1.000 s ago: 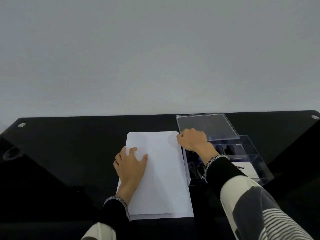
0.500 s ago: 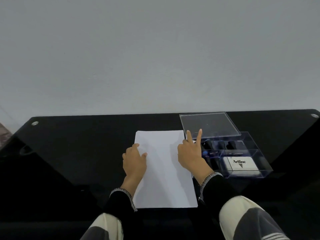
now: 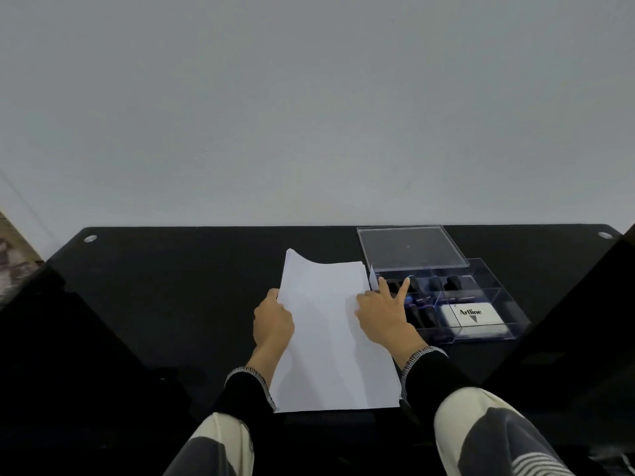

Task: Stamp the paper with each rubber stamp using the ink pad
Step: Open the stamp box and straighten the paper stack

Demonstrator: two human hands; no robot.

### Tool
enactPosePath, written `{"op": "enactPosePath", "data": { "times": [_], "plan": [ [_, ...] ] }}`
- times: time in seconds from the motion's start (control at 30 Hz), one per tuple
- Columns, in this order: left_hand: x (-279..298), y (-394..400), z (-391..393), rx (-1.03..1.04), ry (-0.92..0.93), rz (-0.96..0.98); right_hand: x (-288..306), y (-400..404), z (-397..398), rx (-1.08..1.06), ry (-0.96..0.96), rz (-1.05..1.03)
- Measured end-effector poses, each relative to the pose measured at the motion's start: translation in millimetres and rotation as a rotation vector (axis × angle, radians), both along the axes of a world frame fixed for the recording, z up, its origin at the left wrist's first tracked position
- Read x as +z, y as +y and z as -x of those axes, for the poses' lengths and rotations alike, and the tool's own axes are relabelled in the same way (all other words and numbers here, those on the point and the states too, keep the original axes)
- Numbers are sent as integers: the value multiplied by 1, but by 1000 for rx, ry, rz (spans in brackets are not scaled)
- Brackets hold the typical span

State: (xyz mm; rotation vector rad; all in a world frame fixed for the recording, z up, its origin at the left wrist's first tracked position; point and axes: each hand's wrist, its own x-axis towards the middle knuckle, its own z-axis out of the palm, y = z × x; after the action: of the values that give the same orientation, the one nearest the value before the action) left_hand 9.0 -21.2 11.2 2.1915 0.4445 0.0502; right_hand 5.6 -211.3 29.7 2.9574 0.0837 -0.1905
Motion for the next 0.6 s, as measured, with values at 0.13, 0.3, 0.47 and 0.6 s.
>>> {"op": "enactPosePath", "data": {
  "times": [0.13,0.3,0.47,0.6],
  "plan": [
    [-3,2,7,-12,-30,-17,10,-2,8,-42,-108,-315],
    [-5,1,14,-8,-73,-25,3,-3,17,-117,-324,-432],
    [-6,-7,23,29,-76,-80,-3,-4,12,-201,-315,-524],
    [-11,-9,24,61,-69,-103,-4,-2,7,-201,-312,-608]
  ]
}}
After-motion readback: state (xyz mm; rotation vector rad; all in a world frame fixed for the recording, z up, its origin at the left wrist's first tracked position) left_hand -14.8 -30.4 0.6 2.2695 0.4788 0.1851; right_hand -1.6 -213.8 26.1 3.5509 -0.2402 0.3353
